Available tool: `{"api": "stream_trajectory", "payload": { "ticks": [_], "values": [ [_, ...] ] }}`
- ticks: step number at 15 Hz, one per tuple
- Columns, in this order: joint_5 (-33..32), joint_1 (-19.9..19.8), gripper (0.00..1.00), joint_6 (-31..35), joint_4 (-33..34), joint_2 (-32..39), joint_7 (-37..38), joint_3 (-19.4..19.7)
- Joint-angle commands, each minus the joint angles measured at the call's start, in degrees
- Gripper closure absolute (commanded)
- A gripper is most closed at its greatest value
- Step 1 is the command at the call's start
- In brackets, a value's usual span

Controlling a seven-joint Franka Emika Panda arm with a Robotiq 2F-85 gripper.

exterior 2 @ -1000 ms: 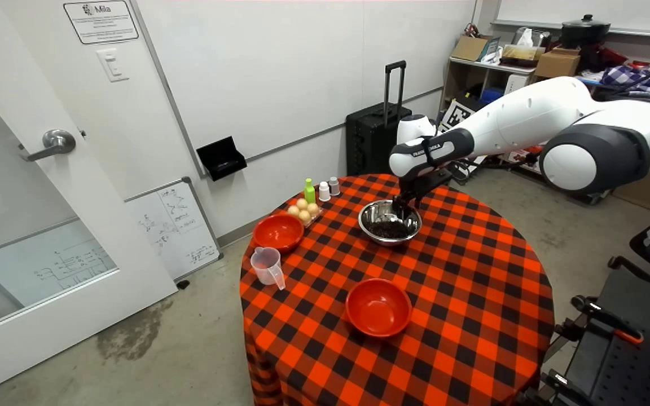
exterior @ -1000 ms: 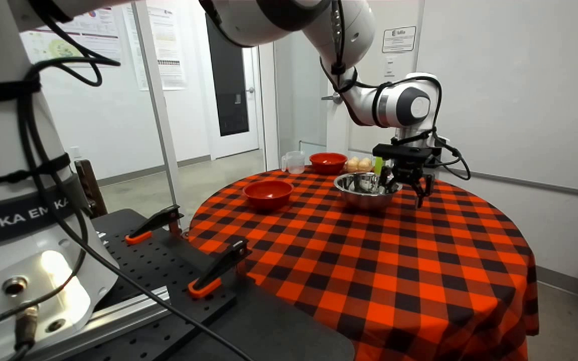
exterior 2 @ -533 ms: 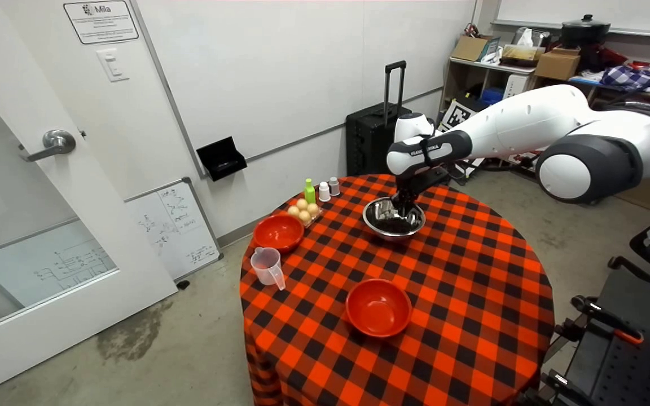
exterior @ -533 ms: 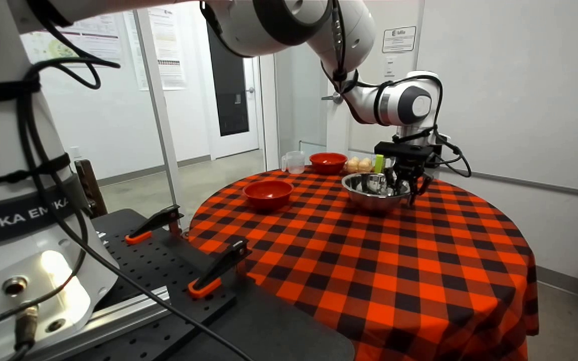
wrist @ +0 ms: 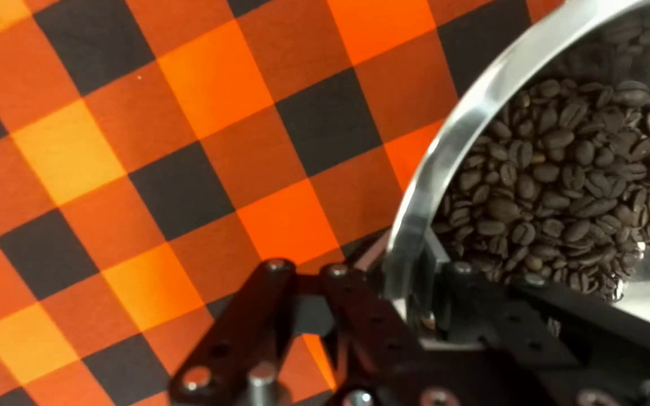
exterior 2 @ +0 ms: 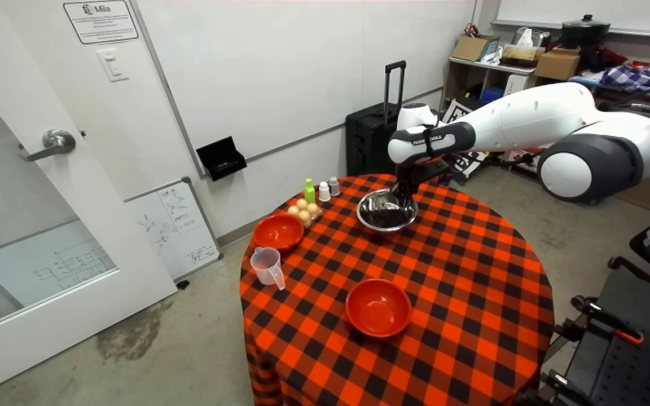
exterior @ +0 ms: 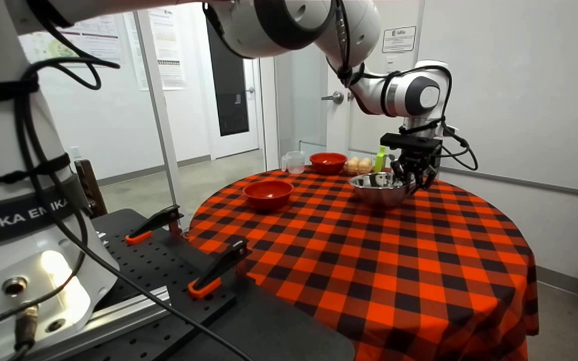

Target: Pour the contents from the silver dish into the orange bowl closest to you

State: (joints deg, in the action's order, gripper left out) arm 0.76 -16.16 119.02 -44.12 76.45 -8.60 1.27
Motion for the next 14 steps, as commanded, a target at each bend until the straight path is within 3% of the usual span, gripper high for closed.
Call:
{"api": "stream_trajectory", "payload": {
  "ticks": [1, 5, 14],
  "values": [
    [1.4, -1.3, 0.98, -1.6, 3.0, 1.0, -0.5, -1.5],
    [1.6, -2.5, 0.98, -1.6, 3.5, 0.3, -2.0, -3.1],
    [0.9, -5.5, 0.98, -3.8, -0.5, -4.7, -14.9, -8.6]
  ]
}}
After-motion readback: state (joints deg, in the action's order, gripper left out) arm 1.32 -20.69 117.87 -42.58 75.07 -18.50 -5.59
